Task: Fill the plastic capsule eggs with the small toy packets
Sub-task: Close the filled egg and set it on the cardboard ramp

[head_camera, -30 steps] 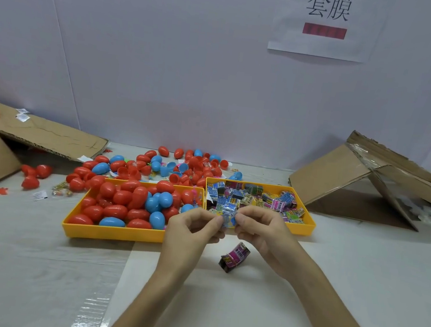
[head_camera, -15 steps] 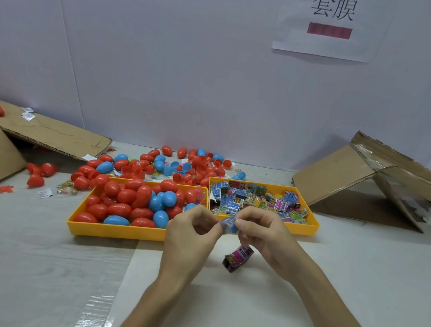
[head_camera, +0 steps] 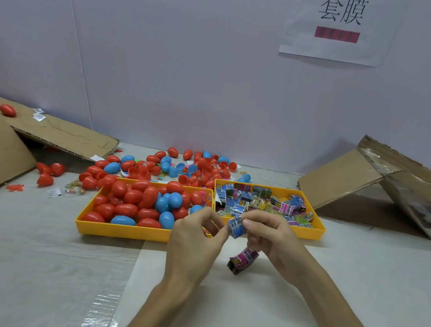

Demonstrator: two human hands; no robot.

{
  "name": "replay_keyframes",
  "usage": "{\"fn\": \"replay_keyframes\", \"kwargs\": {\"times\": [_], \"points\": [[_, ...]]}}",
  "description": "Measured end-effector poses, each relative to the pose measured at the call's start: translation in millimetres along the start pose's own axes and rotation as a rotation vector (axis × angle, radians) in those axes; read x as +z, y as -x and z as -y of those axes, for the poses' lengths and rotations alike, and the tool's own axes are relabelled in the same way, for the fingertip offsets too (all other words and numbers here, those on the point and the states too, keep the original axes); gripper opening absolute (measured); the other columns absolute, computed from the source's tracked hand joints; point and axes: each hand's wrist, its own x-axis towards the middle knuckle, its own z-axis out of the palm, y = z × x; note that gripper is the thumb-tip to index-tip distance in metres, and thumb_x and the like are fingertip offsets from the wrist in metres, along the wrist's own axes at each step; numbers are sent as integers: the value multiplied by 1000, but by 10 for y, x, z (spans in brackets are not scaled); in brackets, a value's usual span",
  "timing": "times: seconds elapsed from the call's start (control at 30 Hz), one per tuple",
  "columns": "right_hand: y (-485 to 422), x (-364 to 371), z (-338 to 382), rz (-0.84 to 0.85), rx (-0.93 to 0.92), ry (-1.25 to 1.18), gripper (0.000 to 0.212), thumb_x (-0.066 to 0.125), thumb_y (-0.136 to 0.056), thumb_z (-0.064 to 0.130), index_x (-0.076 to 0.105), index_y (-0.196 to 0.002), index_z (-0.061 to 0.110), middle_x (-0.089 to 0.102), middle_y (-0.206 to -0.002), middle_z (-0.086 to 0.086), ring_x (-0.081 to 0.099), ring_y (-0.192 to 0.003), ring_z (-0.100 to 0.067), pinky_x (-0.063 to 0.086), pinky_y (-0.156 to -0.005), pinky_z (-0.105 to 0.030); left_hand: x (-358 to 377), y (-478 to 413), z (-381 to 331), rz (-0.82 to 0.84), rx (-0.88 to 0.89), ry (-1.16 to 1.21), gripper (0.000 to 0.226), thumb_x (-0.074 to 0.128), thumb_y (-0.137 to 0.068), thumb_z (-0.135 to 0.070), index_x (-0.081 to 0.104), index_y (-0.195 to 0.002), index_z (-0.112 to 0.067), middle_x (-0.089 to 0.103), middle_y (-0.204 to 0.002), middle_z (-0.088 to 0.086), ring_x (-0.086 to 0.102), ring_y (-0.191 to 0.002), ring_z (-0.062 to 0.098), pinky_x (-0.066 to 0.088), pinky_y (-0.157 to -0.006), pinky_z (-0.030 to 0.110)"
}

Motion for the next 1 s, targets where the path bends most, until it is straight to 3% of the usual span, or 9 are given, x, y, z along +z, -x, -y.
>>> {"fn": "replay_keyframes", "kwargs": {"times": [0.23, 0.33, 0.43, 0.53, 0.67, 0.8, 0.87, 0.93, 1.0], "points": [[-14, -12, -10, -54, -2, -15, 15, 70, -80, 15, 80, -91, 14, 60, -63, 1, 46, -52, -12, 44, -51, -21, -52, -22, 17, -68, 23, -58, 16, 79, -85, -37, 67, -76, -29, 66, -75, -16, 58, -79, 6, 52, -67, 31], [-20, -53, 12, -84, 6, -19, 20, 73, -77, 21, 82, -95, 18, 56, -62, 4, 48, -54, -12, 45, -54, -22, -164, -108, 69, -297, 95, -246, 11, 78, -85, -26, 70, -92, -24, 66, -94, -7, 53, -90, 16, 48, -73, 37], [-25, -77, 15, -94, 8, -17, 21, 80, -78, 20, 81, -98, 21, 56, -63, 5, 51, -56, -12, 48, -57, -22, -311, -230, 190, -476, -29, -416, 41, 76, -84, -23, 65, -124, -21, 62, -124, 7, 53, -113, 30, 45, -85, 47], [-21, -63, 8, -92, 7, -12, 23, 74, -77, 25, 81, -98, 21, 55, -64, 3, 53, -57, -13, 49, -58, -22, -378, -284, 322, -400, -196, -502, 65, 72, -87, -27, 47, -147, -19, 50, -148, 9, 42, -136, 30, 35, -103, 52], [-16, -35, 18, -85, 6, 7, 19, 80, -78, 24, 81, -97, 19, 53, -63, 2, 50, -56, -13, 48, -57, -23, -376, -282, 388, -405, -217, -528, 41, 71, -89, -25, 63, -130, -24, 67, -123, 5, 52, -120, 27, 33, -100, 49], [-8, -34, 30, -91, 3, 12, 21, 74, -76, 25, 81, -95, 18, 50, -60, 3, 45, -53, -12, 44, -55, -22, -397, -284, 353, -488, -74, -344, 30, 77, -83, -14, 63, -110, -19, 65, -99, 0, 59, -99, 24, 48, -85, 44], [-4, -30, 30, -78, -4, 19, 19, 80, -78, 22, 81, -96, 19, 49, -60, 3, 45, -53, -12, 44, -55, -22, -365, -271, 283, -462, 16, -67, 32, 77, -85, -11, 58, -108, -22, 61, -96, -11, 63, -94, 7, 55, -73, 23], [-2, -24, 27, -74, -5, 17, 20, 76, -78, 23, 81, -98, 20, 50, -60, 3, 46, -53, -12, 45, -56, -22, -334, -261, 204, -353, -7, 197, 34, 78, -86, -12, 57, -107, -28, 62, -98, -16, 62, -94, -9, 52, -67, 8], [0, -20, 29, -69, -5, 2, 22, 73, -78, 24, 81, -97, 20, 49, -60, 1, 47, -54, -13, 46, -56, -22, -302, -266, 162, -181, -113, 460, 25, 77, -88, -18, 65, -107, -29, 70, -100, -7, 67, -94, -4, 54, -70, 11]]}}
